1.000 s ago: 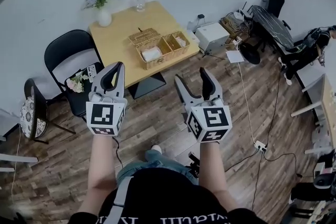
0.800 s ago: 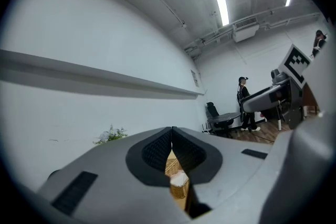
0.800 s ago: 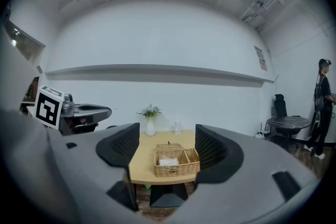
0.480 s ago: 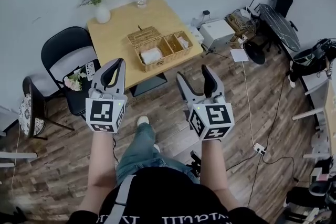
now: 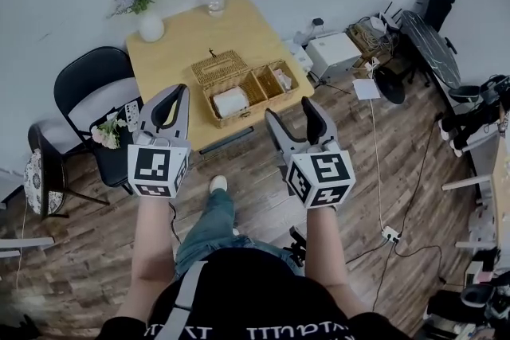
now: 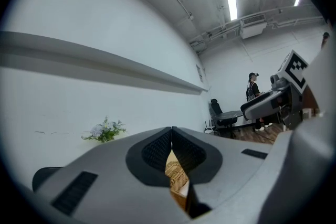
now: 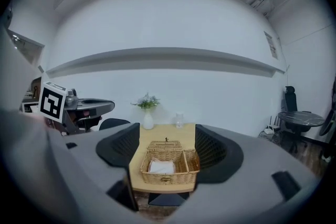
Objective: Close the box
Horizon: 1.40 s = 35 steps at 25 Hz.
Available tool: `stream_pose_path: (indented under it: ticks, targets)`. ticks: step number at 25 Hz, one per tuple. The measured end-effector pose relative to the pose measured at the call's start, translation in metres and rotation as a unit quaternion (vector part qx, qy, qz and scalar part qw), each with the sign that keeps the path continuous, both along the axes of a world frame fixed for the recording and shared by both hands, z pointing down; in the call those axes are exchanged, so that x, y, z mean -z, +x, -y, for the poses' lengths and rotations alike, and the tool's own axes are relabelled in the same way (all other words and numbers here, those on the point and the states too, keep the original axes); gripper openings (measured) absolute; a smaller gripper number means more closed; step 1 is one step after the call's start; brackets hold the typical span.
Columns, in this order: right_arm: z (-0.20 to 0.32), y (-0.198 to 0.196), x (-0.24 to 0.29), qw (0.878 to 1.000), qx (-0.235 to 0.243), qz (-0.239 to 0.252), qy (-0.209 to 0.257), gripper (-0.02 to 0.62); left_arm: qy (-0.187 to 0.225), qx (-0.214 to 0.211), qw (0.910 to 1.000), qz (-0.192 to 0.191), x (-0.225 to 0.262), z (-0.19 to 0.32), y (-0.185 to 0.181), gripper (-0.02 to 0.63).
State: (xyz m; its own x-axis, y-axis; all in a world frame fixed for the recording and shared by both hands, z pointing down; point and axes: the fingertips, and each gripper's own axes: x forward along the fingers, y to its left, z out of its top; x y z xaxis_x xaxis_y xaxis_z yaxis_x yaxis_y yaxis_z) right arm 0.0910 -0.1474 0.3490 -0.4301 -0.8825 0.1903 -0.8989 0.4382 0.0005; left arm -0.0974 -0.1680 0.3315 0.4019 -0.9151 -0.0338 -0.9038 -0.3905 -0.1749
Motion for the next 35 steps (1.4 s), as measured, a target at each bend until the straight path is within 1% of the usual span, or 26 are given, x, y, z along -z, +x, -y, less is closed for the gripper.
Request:
stream_pose_path:
  ticks: [4, 11, 15, 19, 22, 26, 29, 30, 32, 35]
  targets:
    - [0.049, -0.009, -0.008, 0.999, 0.018, -0.013, -0.025, 0.341, -0.006, 0.002, 1.0000, -0.003, -0.003, 0.042, -0.008, 0.012]
    - [0.126, -0.032, -0.019, 0.997, 0.043, -0.030, -0.052, 0.341, -0.018, 0.007, 0.9997, -0.013, -0.009, 0.114, -0.024, 0.012]
    - [0.164, -0.047, -0.033, 0.993, 0.069, -0.037, -0.083, 0.341, -0.028, 0.004, 0.9994, -0.019, -0.016, 0.149, -0.029, 0.012]
    - [0.203, -0.057, -0.047, 0.990, 0.087, -0.046, -0.105, 0.341, -0.046, -0.007, 0.9988, -0.012, -0.033, 0.176, -0.032, 0.012]
    - [0.228, -0.067, -0.059, 0.985, 0.106, -0.055, -0.127, 0.339, -0.062, -0.006, 0.9979, -0.015, -0.047, 0.192, -0.038, 0.012]
    - [0.254, -0.077, -0.078, 0.974, 0.137, -0.068, -0.164, 0.336, -0.071, -0.003, 0.9973, -0.018, -0.051, 0.206, -0.045, 0.012]
    - [0.271, -0.082, -0.099, 0.963, 0.159, -0.061, -0.207, 0.321, -0.077, 0.000, 0.9968, -0.022, -0.055, 0.211, -0.050, 0.012]
    - [0.277, -0.082, -0.108, 0.959, 0.163, -0.056, -0.226, 0.306, -0.080, 0.001, 0.9966, -0.022, -0.057, 0.212, -0.051, 0.012]
    - [0.287, -0.081, -0.127, 0.949, 0.170, -0.043, -0.264, 0.253, -0.088, 0.002, 0.9959, -0.022, -0.065, 0.212, -0.051, 0.012]
    - [0.299, -0.079, -0.154, 0.929, 0.185, -0.017, -0.321, 0.244, -0.101, 0.006, 0.9947, -0.017, -0.077, 0.211, -0.051, 0.012]
